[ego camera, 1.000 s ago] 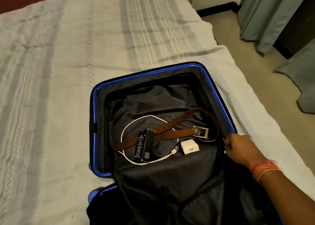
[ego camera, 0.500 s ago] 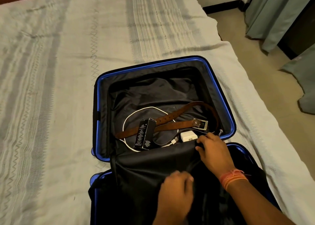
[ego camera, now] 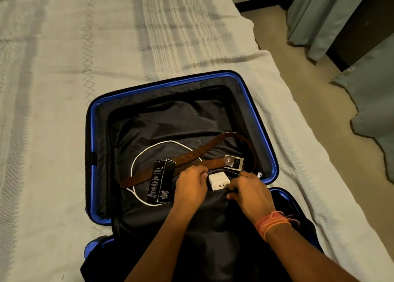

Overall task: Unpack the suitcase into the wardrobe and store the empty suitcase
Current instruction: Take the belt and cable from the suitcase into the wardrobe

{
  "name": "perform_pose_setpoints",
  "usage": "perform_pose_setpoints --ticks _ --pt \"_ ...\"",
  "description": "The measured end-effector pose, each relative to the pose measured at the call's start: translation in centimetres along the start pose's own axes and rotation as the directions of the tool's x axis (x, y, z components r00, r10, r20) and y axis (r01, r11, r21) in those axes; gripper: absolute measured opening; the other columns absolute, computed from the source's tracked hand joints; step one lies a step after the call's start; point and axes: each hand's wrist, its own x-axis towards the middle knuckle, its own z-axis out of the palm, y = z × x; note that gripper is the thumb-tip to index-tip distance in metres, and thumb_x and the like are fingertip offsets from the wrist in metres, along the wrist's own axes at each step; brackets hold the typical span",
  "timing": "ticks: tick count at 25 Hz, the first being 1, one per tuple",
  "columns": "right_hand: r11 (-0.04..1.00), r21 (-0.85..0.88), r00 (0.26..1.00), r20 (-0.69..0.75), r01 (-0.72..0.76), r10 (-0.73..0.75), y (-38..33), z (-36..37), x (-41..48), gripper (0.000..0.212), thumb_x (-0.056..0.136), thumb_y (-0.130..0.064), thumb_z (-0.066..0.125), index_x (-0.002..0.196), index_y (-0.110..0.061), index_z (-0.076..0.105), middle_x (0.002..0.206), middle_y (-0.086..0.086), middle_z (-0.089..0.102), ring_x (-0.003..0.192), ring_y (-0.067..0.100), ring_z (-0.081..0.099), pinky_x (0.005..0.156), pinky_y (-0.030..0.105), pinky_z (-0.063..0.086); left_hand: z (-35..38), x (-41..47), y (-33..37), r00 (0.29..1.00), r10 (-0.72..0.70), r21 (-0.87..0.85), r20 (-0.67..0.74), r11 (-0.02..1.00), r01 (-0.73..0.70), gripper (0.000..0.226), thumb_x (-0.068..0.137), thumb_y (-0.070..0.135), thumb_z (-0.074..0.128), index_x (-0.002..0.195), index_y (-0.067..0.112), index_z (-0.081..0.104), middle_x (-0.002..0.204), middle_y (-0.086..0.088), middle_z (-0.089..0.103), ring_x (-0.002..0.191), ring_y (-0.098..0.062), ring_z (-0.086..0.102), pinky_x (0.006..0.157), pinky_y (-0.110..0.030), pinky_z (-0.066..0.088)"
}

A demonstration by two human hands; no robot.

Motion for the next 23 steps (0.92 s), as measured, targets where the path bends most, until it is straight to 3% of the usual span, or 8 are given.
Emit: perform_pose_setpoints --ticks 4,7,9,11,15,18,21,23 --pt "0.994 0.106 0.999 -0.022 -0.029 0.031 0.8 1.2 -0.1 0.011 0.085 -0.02 0.065 0.095 -0.018 0.069 0.1 0.002 0.057 0.095 0.022 0.056 0.077 0.03 0.046 2.7 5.1 1.6 0.988 -0.01 0.094 0.152 0.996 -0.004 0.021 0.093 0.021 0.056 0.111 0.016 0.065 0.116 -0.009 0.06 0.109 -0.027 0.057 0.089 -0.036 0.046" --pt "0.983 0.179 0.998 -0.035 -0.044 0.051 1.2 1.7 0.2 0.013 0.079 -0.012 0.068 0.091 -0.016 0.071 0.088 -0.003 0.052 0.09 0.021 0.055 0.073 0.029 0.047 4.1 6.9 1.4 0.972 -0.064 0.184 0.226 0.983 0.022 0.025 0.088 0.037 0.061 0.105 0.02 0.068 0.113 -0.008 0.062 0.111 -0.028 0.053 0.092 -0.04 0.047" --pt "0.98 0.19 0.998 -0.03 -0.055 0.061 1.1 1.8 0.2 0.015 0.077 -0.01 0.068 0.09 -0.017 0.07 0.086 -0.005 0.051 0.09 0.018 0.052 0.07 0.026 0.045 4.1 6.9 1.0 0.974 -0.027 0.277 0.224 0.96 -0.037 0.027 0.088 0.042 0.06 0.104 0.021 0.068 0.113 -0.005 0.061 0.111 -0.026 0.05 0.092 -0.039 0.046" --pt "0.978 0.201 0.998 -0.026 -0.049 0.055 1.1 1.9 0.2 0.013 0.075 -0.011 0.068 0.086 -0.018 0.069 0.086 -0.006 0.052 0.089 0.017 0.05 0.069 0.025 0.044 3.8 7.1 0.5 0.992 0.0 0.293 0.123 0.956 -0.036 0.026 0.091 0.035 0.056 0.11 0.019 0.065 0.117 -0.006 0.056 0.112 -0.025 0.049 0.092 -0.037 0.045" --pt "0.977 0.211 0.999 -0.024 -0.032 0.038 1.2 1.7 0.2 0.008 0.082 -0.02 0.067 0.089 -0.022 0.069 0.089 -0.009 0.051 0.089 0.015 0.047 0.071 0.022 0.039 2.0 5.9 -0.3 0.96 -0.236 0.06 -0.149 0.967 0.247 0.032 0.094 0.031 0.053 0.12 0.013 0.047 0.113 -0.013 0.058 0.106 -0.031 0.056 0.084 -0.04 0.046" --pt "0.977 0.213 0.999 -0.025 -0.027 0.033 1.2 1.4 0.2 0.012 0.085 -0.025 0.066 0.096 -0.024 0.07 0.096 -0.009 0.055 0.092 0.013 0.046 0.073 0.018 0.035 1.3 5.9 -1.9 0.895 -0.44 0.049 -0.078 0.895 0.444 0.054 0.097 0.051 0.037 0.14 0.02 0.029 0.116 -0.024 0.06 0.109 -0.043 0.056 0.089 -0.047 0.044" --pt "0.982 0.187 0.999 -0.002 -0.034 0.035 0.9 1.3 0.3 0.015 0.088 -0.023 0.064 0.102 -0.024 0.068 0.103 -0.008 0.055 0.095 0.011 0.043 0.067 0.011 0.03 0.6 8.0 -3.9 0.838 -0.544 0.089 0.037 0.837 0.539 0.058 0.095 0.061 0.026 0.124 0.017 0.05 0.121 -0.024 0.058 0.115 -0.043 0.051 0.096 -0.045 0.04" --pt "0.984 0.173 0.999 -0.013 -0.033 0.035 1.0 1.4 0.2 0.016 0.088 -0.022 0.063 0.103 -0.024 0.068 0.104 -0.007 0.054 0.098 0.013 0.044 0.069 0.013 0.031 0.6 9.3 -4.4 0.809 -0.583 0.114 0.076 0.811 0.573 0.065 0.093 0.064 0.027 0.117 0.013 0.06 0.124 -0.022 0.057 0.118 -0.04 0.051 0.097 -0.042 0.04"
